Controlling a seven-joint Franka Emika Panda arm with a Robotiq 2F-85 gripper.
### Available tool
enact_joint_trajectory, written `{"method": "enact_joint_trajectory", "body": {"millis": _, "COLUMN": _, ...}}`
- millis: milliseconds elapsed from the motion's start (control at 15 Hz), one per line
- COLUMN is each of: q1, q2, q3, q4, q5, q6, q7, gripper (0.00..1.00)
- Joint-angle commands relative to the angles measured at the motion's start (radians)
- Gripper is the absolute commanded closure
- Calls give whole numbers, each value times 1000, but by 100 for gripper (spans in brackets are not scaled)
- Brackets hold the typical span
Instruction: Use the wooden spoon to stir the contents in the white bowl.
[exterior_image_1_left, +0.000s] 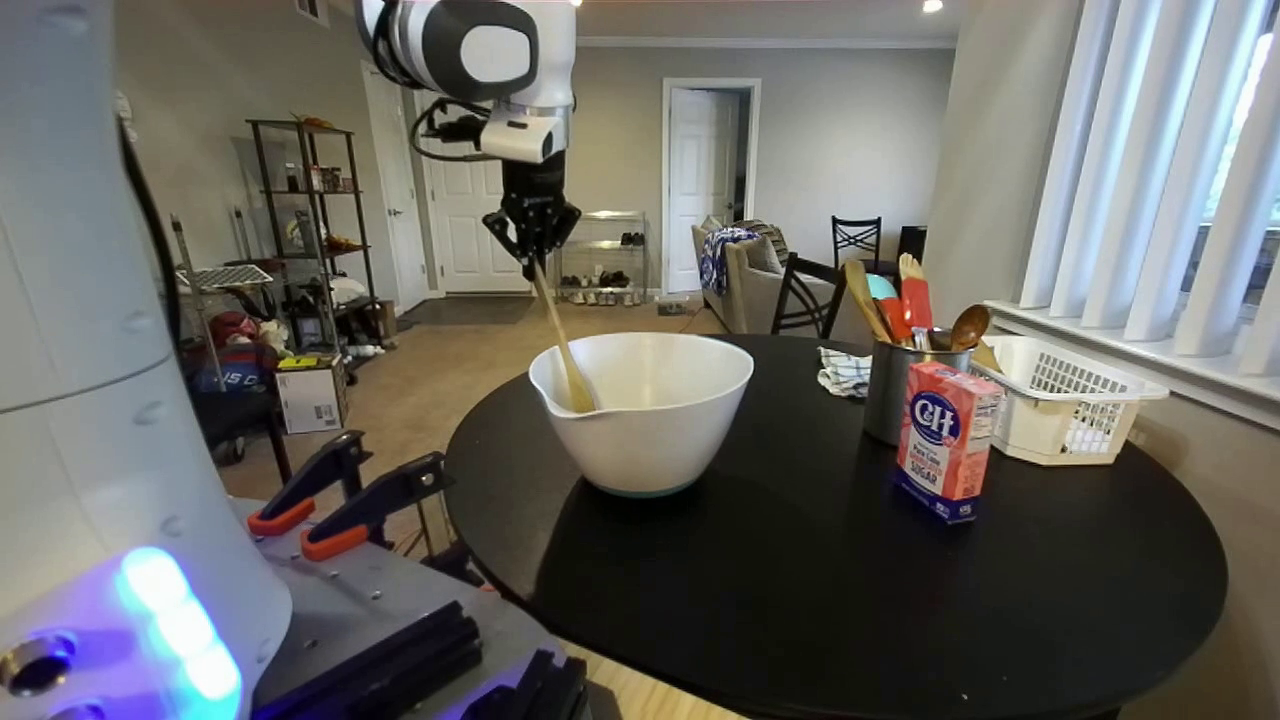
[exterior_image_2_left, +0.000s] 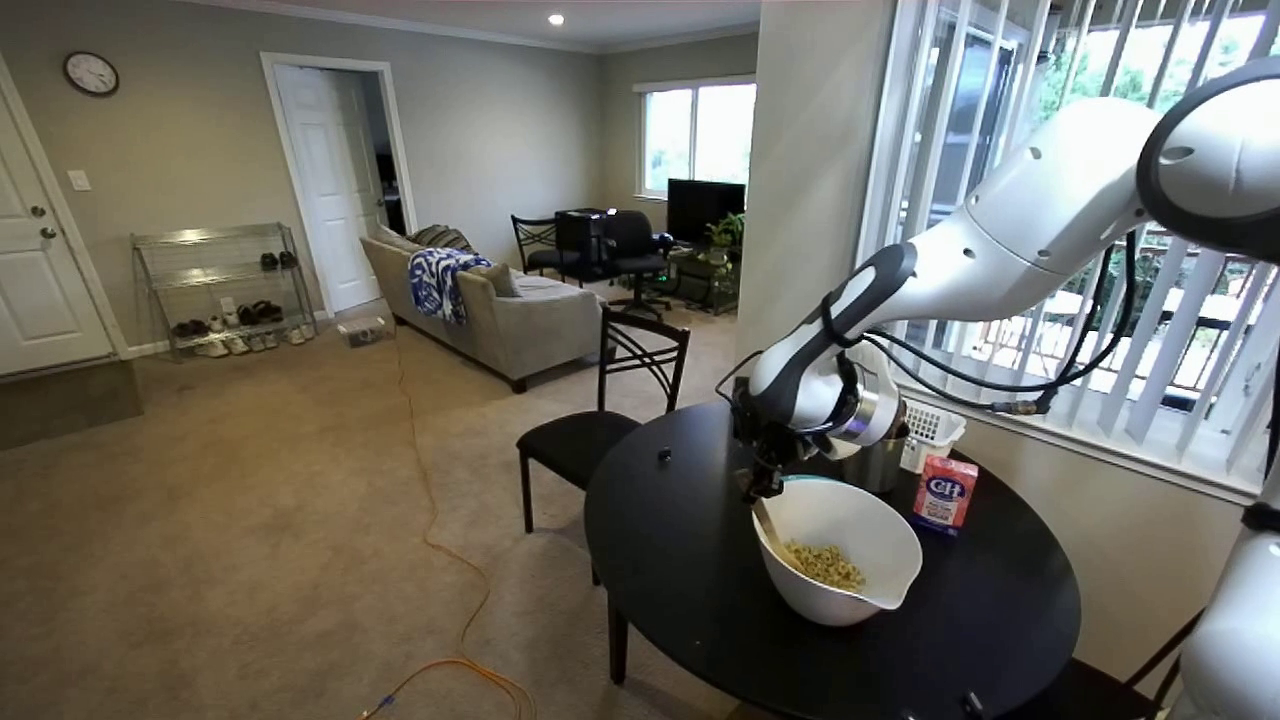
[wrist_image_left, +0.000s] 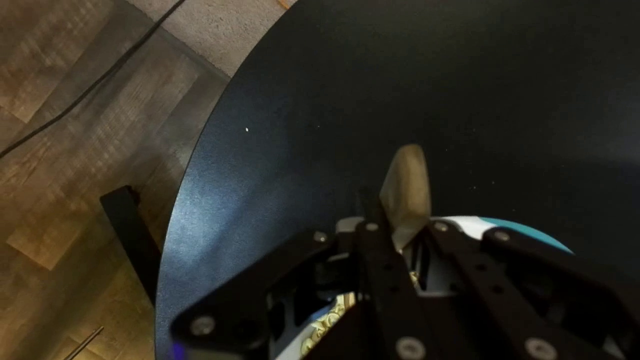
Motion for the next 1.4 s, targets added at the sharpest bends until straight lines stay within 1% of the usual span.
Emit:
{"method": "enact_joint_trajectory", "body": {"millis": 0, "q1": -29, "q2": -43, "q3": 13, "q4": -40, "q5": 92, "q6": -15, "q7": -40, "gripper": 97}}
{"method": "enact_joint_trajectory", "body": {"millis": 67, "q1": -11, "q2": -46, "q3": -10, "q4": -46, "q5": 93, "q6": -17, "q7": -27, "gripper": 97}}
{"method": "enact_joint_trajectory", "body": {"millis": 133, "q1": -7, "q2": -48, "q3": -19, "q4": -54, "q5": 87, "q6": -14, "q7": -16, "gripper": 97}}
{"method": "enact_joint_trajectory", "body": {"millis": 267, "q1": 7, "q2": -66, "q3": -44, "q4": -85, "q5": 46, "q6": -14, "q7": 30, "gripper": 97}}
{"method": "enact_joint_trajectory", "body": {"millis": 600, "q1": 13, "q2": -87, "q3": -88, "q4": -151, "q5": -10, "q6": -5, "q7": 72, "gripper": 97}}
{"method": "enact_joint_trajectory", "body": {"millis": 800, "q1": 16, "q2": -94, "q3": -110, "q4": -166, "q5": -101, "q6": 5, "q7": 115, "gripper": 97}}
{"method": "enact_joint_trajectory", "body": {"millis": 1067, "q1": 16, "q2": -90, "q3": -133, "q4": -183, "q5": -267, "q6": 20, "q7": 166, "gripper": 97}}
{"method": "enact_joint_trajectory", "body": {"millis": 1200, "q1": 17, "q2": -85, "q3": -143, "q4": -186, "q5": -341, "q6": 32, "q7": 162, "gripper": 97}}
{"method": "enact_joint_trajectory", "body": {"millis": 1333, "q1": 15, "q2": -79, "q3": -144, "q4": -183, "q5": -397, "q6": 46, "q7": 131, "gripper": 97}}
